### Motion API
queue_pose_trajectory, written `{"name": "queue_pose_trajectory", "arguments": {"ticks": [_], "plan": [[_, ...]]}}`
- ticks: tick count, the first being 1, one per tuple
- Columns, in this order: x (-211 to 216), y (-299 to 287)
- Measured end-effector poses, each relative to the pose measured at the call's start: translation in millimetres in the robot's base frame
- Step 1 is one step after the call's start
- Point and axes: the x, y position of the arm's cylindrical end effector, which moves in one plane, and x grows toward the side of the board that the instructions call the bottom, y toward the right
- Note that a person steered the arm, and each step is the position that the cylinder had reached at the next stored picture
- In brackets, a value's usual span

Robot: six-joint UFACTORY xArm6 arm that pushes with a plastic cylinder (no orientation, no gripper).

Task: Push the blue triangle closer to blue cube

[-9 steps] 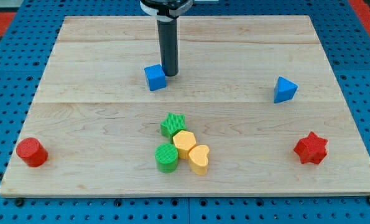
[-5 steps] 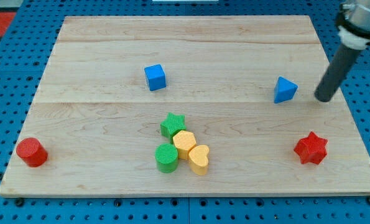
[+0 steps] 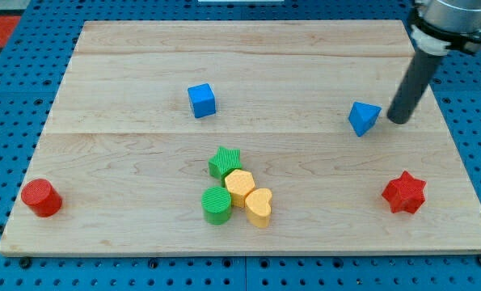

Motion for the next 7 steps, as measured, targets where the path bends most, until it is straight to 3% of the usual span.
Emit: {"name": "queue_pose_trajectory", "arguments": {"ticks": [1, 2, 3, 4, 6, 7], "plan": [[-17.6, -72.4], [-25.4, -94.2], [3.4, -45.4], [16.5, -78.6], [-32.0, -184.8], [-36.3, -169.1]]}}
